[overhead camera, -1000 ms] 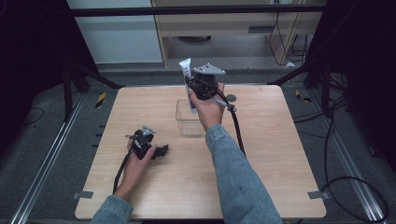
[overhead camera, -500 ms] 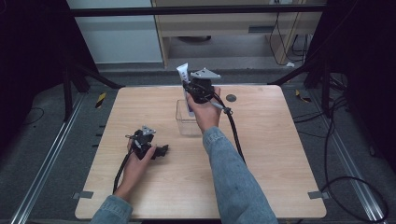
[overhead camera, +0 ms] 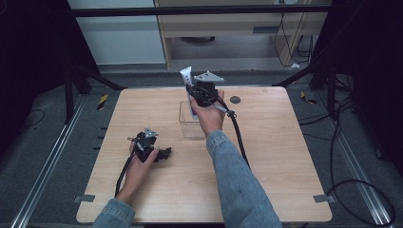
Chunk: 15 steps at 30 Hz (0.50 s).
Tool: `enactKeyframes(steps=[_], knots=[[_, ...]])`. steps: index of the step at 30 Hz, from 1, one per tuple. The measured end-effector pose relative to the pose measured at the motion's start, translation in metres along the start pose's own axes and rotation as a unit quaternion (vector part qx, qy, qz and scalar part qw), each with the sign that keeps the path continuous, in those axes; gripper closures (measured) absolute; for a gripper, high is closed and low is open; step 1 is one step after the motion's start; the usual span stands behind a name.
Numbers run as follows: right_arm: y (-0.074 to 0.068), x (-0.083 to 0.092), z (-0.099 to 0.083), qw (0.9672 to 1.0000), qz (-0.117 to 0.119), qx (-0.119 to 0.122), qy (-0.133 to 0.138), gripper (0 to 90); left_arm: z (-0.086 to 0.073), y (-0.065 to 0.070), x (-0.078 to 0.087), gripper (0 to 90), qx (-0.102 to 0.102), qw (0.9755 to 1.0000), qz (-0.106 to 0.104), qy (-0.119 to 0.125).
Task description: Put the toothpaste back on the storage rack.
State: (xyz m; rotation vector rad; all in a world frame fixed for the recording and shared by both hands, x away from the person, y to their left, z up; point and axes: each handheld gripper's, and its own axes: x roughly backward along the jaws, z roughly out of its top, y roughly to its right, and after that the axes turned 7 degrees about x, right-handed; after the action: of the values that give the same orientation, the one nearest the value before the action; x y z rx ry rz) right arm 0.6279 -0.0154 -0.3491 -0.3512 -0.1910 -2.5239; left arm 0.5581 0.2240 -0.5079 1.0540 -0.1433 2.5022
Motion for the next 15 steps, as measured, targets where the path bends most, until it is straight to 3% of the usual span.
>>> enactKeyframes(steps=[15], knots=[[-0.0033, -0.0079, -0.0080, 0.9999, 0.000, 0.011, -0.008, 79.7, -0.0001, 0.0002, 0.0000, 0.0, 0.001, 1.0000, 0.000, 0.000]])
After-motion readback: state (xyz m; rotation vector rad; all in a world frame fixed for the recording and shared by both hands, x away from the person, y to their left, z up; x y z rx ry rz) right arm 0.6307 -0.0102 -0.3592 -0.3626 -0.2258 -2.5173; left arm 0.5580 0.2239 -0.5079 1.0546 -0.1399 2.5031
